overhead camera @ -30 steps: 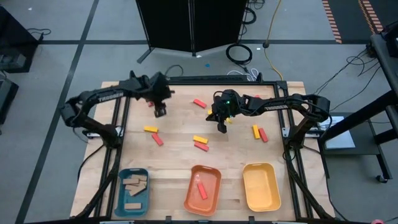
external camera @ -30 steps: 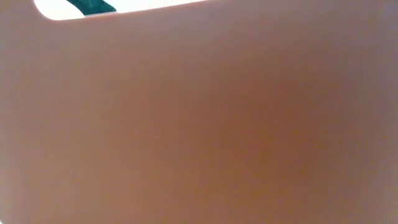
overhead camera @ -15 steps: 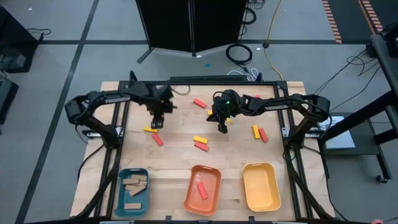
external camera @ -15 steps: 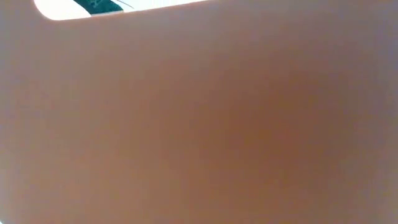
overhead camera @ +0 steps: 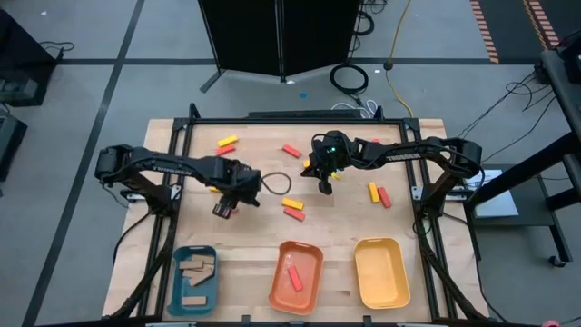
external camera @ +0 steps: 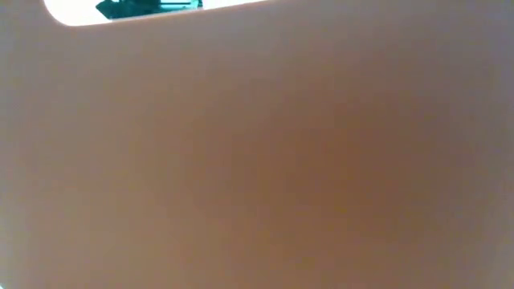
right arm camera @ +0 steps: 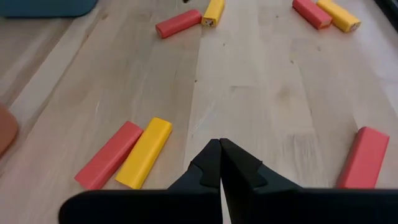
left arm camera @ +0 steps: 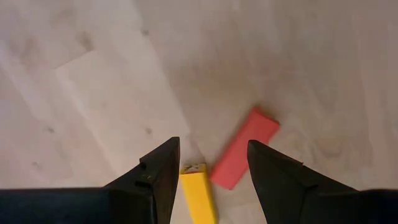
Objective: Sort blocks
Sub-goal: Put the bottom left orange block into the orange bin, then adjust the orange bin
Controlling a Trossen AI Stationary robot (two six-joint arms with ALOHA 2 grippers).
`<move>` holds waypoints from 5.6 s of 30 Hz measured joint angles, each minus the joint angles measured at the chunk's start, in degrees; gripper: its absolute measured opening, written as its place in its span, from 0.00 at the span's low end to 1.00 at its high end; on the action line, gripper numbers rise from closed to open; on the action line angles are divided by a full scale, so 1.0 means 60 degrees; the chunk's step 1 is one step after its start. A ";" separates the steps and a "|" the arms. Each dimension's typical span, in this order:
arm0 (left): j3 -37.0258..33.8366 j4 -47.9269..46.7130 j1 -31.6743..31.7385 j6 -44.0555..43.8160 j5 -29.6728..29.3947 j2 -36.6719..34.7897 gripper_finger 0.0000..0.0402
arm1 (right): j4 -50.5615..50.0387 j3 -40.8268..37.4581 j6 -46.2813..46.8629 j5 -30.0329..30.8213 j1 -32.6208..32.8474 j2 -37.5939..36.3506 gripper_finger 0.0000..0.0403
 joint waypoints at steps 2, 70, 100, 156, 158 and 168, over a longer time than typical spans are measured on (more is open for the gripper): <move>0.0000 -0.0140 -0.0214 -0.0026 -0.0022 0.0099 0.46 | -0.0133 0.0002 0.0144 -0.0007 0.0000 0.0000 0.00; 0.1443 0.5896 -0.1981 -0.2073 0.5085 0.0447 0.19 | 0.1089 -0.1249 0.1363 0.0051 0.2027 -0.0135 0.00; 0.1424 0.8478 -0.2392 -0.1971 0.5129 0.2167 0.38 | 0.1143 -0.1246 0.1599 0.0062 0.2448 -0.0135 0.00; -0.3479 1.4467 0.2985 -0.1460 0.5314 -0.1523 0.21 | -1.2085 -0.1531 0.7616 0.3427 -0.0189 -0.4340 0.29; -0.3479 1.4467 0.2937 -0.1544 0.5334 -0.1523 0.24 | -1.2033 -0.1866 0.7530 0.2936 -0.0191 -0.4339 0.36; -0.3459 1.5954 0.2170 -0.1556 0.5362 -0.0749 0.32 | -1.0853 -0.3111 0.7850 0.2484 -0.0186 -0.4339 0.56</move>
